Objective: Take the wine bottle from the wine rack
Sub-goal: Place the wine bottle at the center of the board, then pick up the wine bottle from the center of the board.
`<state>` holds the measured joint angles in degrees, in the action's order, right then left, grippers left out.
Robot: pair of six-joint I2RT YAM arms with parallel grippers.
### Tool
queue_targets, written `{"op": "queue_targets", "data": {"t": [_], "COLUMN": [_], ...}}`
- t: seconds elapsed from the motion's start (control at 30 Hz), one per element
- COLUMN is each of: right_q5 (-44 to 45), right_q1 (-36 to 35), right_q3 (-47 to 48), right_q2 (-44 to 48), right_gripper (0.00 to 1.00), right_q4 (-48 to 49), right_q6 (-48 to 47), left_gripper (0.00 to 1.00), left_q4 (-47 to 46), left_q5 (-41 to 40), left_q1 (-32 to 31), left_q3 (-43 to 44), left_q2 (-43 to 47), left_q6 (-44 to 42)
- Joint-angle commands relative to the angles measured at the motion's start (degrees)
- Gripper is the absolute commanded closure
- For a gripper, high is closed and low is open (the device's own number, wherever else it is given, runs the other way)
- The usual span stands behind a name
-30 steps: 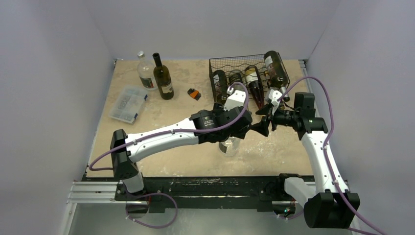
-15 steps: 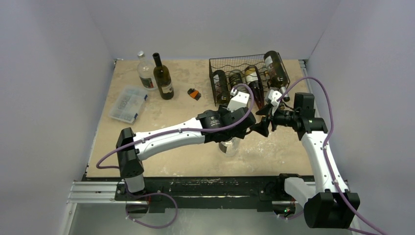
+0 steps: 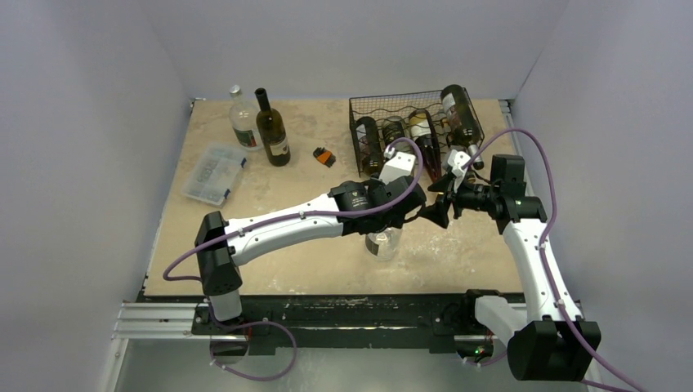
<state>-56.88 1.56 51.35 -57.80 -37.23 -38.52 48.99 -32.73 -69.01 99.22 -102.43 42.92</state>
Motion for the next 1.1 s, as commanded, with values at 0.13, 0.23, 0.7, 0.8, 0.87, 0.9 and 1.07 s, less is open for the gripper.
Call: {"op": "queue_targets", "data": {"t": [0.13, 0.23, 0.7, 0.8, 0.87, 0.9, 1.07], "right_q5": [0.37, 0.46, 0.80, 1.01, 1.08, 1.12, 1.32], "right_q1": [0.28, 0.28, 0.28, 0.28, 0.28, 0.28, 0.28], "right_q3": [-0.19, -0.20, -0.11, -0.11, -0.20, -0.12, -0.09], "right_q2": [0.06, 0.06, 0.49, 0.55, 0.50, 0.50, 0.50], "right_gripper": [0.21, 0.21, 0.20, 0.20, 0.20, 0.20, 0.20], "right_q4": [1.46, 1.46, 1.21, 1.17, 1.11, 1.11, 1.11], "right_q6": [0.55, 0.55, 0.13, 0.03, -0.10, -0.14, -0.26], "left_gripper": [0.66, 0.82, 1.00, 1.00, 1.00, 1.00, 1.00], "left_q4": [-0.30, -0.15, -4.31, -6.23, -6.93, -7.16, -7.97], "left_q5": [1.85, 1.95, 3.34, 5.91, 7.18, 7.59, 9.33], "left_q1": [0.52, 0.63, 2.79, 4.73, 6.24, 7.06, 11.01], "left_q3": [1.98, 2.09, -3.25, -5.92, -7.37, -8.02, -10.49], "left_q2": [0.95, 1.45, 10.51, 13.12, 14.87, 15.68, 18.69], "left_q6": [-1.71, -3.41, -13.48, -14.44, -14.74, -14.98, -17.08]}}
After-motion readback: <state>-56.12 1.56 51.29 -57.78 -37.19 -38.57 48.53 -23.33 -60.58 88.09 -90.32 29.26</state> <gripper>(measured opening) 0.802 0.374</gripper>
